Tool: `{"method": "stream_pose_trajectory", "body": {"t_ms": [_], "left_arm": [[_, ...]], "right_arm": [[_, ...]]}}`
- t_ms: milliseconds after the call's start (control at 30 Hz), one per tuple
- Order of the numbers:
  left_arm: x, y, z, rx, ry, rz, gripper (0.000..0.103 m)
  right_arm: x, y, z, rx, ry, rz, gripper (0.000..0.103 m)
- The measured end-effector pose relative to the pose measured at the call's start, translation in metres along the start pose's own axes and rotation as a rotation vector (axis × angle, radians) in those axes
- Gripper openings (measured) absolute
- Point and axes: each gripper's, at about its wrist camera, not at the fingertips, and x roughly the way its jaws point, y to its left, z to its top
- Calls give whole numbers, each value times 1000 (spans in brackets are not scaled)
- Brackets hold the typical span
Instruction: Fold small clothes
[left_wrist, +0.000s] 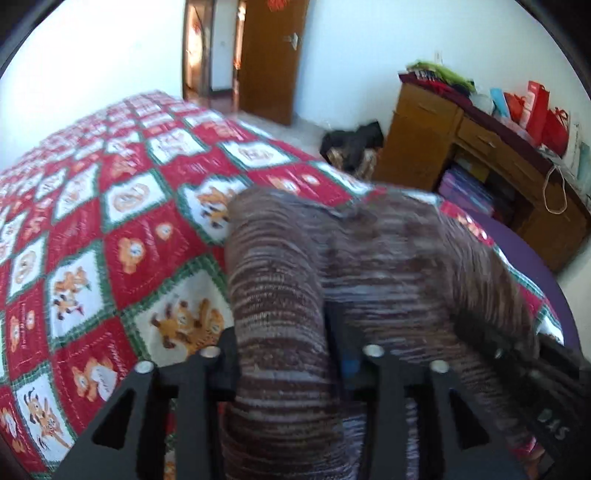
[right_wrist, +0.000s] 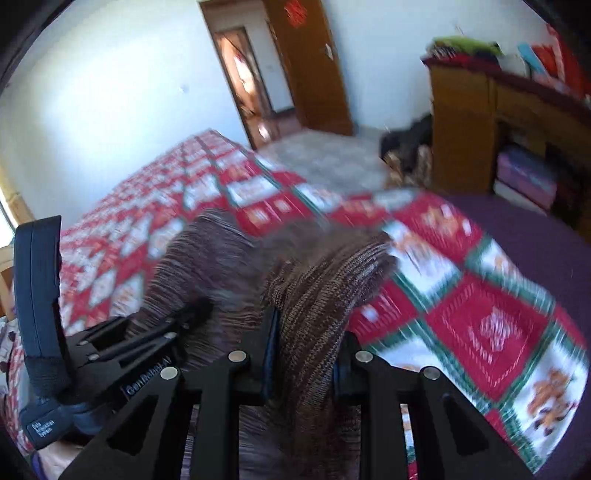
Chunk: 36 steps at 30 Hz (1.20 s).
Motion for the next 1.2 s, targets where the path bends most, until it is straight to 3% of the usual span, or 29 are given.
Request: {"method": "stream_pose_trajectory", "body": {"t_ms": [100,233,433,533,733,900,1000,1067,1200], "left_arm": [[-5,3,2,37,-6,52,58],[-18,10,-3,26,-8,61,61],[-41,0,-25,50,-42,116,63],[-44,-4,-32,76,-44,141,66],[-71,1,-49,48,-68,138,66],[-103,1,-60,44,-102,159,73],[-125,-4,-64,60,-144,165,80],[-144,-10,-67,67,-182,186,97],[-182,-21,-75,83,-278,183,103]], "right_arm": [[12,-15,-11,56,11,18,31],[6,-20,-13,92,-1,46,35],[-54,8,-22,-73,-130,-87,31],[-70,25,-27,-109,-154,-75,29],[-53,32,-61,-112,-18,-17,30],[-101,32,-76,-168,-49,-17,31],[-143,33,-84,-183,-116,-17,47],[-169,34,-92,-208,-175,-30,65],[-211,33,-103,-231,-285,-83,67]]}}
